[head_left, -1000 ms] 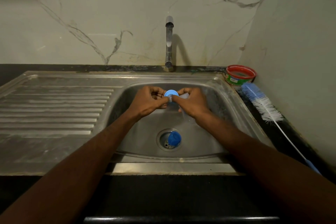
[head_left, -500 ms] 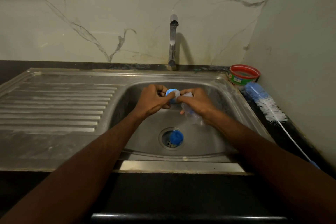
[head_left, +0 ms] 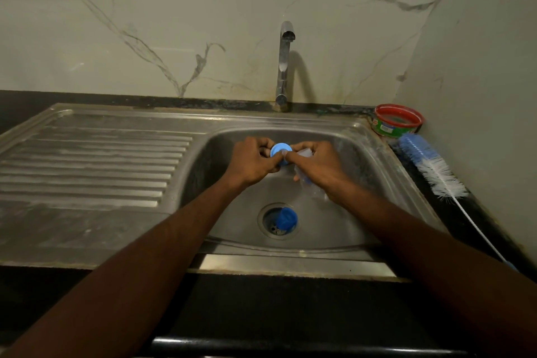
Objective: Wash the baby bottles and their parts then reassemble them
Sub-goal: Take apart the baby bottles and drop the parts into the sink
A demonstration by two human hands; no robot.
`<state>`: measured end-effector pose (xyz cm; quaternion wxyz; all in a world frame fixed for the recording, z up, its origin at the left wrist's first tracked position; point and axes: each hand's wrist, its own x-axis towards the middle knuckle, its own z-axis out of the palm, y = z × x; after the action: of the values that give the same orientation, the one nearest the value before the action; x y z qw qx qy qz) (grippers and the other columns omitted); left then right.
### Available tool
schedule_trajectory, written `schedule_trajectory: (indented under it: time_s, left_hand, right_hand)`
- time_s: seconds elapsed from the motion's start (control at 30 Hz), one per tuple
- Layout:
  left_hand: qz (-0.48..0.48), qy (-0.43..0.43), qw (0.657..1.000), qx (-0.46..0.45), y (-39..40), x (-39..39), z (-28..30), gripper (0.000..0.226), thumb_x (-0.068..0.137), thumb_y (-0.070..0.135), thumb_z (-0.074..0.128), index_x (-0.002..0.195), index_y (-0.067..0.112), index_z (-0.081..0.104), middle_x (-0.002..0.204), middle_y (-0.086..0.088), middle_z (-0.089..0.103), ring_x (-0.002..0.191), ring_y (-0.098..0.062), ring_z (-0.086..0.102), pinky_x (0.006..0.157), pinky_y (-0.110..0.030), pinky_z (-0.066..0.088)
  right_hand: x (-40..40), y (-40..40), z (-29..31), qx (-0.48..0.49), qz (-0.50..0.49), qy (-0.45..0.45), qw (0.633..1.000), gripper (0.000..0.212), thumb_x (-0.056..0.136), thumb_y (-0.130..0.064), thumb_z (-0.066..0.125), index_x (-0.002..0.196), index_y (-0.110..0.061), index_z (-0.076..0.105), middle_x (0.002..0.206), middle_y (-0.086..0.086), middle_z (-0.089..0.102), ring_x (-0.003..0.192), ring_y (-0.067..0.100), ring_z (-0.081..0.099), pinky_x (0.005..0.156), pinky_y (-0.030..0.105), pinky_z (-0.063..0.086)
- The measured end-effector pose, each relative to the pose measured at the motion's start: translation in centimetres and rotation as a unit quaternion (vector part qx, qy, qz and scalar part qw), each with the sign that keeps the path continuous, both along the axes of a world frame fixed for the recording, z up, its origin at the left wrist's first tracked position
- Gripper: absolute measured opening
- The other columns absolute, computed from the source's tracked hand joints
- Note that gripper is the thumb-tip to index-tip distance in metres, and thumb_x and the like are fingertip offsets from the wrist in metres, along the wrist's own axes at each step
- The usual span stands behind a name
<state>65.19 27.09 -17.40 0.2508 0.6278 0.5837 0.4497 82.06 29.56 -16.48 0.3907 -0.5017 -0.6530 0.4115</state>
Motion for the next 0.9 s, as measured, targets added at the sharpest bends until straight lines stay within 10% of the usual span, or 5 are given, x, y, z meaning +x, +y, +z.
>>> schedule_trajectory:
  time_s: [0.43, 0.57, 0.9]
  left_hand:
    - [-0.139, -0.042, 0.985, -0.094, 0.0, -0.4, 1.1, 0.035, 0.101, 0.013, 0.058, 0.135, 0.007, 0.061, 0.115, -0.006, 0.071, 0.108, -0.014, 0.070, 0.098, -0.029, 0.055]
    - [-0.077, 0.097, 0.992, -0.009, -0.1, -0.4, 0.7, 0.041, 0.093, 0.031, 0.073, 0.130, 0.014, 0.066, 0.113, 0.001, 0.074, 0.098, -0.005, 0.070, 0.088, -0.017, 0.054]
    - [-0.034, 0.053, 0.997, 0.035, 0.1, 0.8, -0.4, 0.031, 0.099, 0.033, 0.064, 0.120, 0.011, 0.062, 0.104, -0.001, 0.075, 0.087, -0.005, 0.072, 0.079, -0.019, 0.059]
  right_hand:
    - [0.4, 1.0, -0.3, 0.088, -0.059, -0.094, 0.990, 0.024, 0.081, -0.042, 0.080, 0.091, -0.023, 0.069, 0.077, -0.004, 0.072, 0.068, 0.012, 0.071, 0.069, 0.038, 0.063]
    - [0.5, 0.6, -0.1, 0.090, -0.052, -0.111, 0.988, 0.026, 0.079, -0.040, 0.083, 0.092, -0.021, 0.070, 0.073, -0.005, 0.070, 0.067, 0.011, 0.070, 0.061, 0.025, 0.058]
    - [0.2, 0.5, -0.1, 0.121, -0.073, -0.157, 0.977, 0.028, 0.081, -0.052, 0.076, 0.095, -0.030, 0.065, 0.086, -0.009, 0.069, 0.079, 0.007, 0.066, 0.072, 0.032, 0.060]
